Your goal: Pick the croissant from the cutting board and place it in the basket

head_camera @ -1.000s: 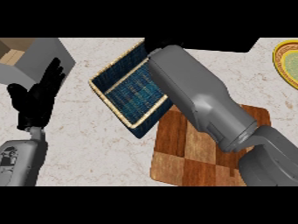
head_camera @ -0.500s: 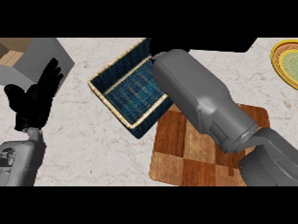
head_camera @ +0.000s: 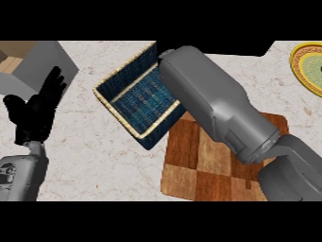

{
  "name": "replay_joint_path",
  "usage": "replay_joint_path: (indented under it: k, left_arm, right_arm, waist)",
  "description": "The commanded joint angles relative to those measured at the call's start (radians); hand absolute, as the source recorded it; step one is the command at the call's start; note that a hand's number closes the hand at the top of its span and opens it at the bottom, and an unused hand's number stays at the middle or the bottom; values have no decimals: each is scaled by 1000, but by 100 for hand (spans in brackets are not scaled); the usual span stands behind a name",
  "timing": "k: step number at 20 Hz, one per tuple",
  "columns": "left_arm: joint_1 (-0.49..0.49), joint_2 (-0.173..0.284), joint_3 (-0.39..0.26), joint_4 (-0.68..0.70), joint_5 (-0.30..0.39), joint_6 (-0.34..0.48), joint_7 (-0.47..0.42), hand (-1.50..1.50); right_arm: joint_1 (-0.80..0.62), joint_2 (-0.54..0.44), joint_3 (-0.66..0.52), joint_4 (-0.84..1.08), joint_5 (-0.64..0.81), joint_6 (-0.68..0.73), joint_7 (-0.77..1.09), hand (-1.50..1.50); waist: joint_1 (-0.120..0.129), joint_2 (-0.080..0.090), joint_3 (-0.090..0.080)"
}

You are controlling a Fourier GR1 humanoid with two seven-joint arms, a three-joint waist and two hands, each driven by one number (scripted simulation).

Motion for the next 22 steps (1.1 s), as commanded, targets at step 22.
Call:
replay_joint_path:
  k: [22]
  left_arm:
    - [98, 15, 64, -13, 8, 37, 17, 0]
  right_arm:
    - [35, 10, -195, -206, 89, -626, 199, -150]
  waist:
    - [-141, -54, 4]
